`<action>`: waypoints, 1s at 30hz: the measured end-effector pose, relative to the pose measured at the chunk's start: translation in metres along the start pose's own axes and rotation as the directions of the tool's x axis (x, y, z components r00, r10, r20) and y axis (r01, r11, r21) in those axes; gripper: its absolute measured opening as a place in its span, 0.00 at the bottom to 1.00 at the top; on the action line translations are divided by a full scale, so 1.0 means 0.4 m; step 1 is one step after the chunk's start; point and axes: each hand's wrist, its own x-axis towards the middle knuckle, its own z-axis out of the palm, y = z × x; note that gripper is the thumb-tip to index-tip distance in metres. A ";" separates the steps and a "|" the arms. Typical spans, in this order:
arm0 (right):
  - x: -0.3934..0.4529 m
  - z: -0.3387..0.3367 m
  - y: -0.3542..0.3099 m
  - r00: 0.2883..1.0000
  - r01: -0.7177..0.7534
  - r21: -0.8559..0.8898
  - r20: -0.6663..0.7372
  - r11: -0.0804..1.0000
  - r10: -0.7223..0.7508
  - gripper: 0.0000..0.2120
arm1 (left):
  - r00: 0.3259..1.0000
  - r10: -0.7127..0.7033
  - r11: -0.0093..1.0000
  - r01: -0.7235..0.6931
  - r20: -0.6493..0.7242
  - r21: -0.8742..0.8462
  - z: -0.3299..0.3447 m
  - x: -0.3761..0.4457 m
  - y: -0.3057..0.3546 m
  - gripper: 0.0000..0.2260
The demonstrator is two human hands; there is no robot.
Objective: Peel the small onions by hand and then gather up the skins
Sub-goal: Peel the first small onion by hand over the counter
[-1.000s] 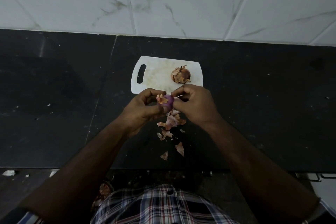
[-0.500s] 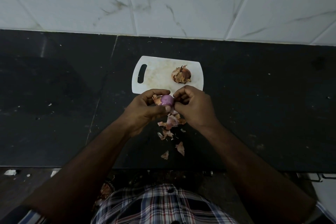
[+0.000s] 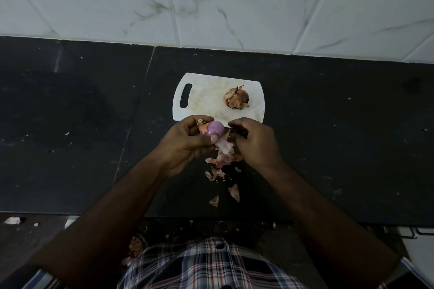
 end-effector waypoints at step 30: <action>0.017 -0.057 -0.054 0.968 -0.076 0.150 0.248 0.986 0.037 0.11 | 0.987 0.160 0.856 -0.133 -0.013 0.499 0.013 0.003 -0.013 0.25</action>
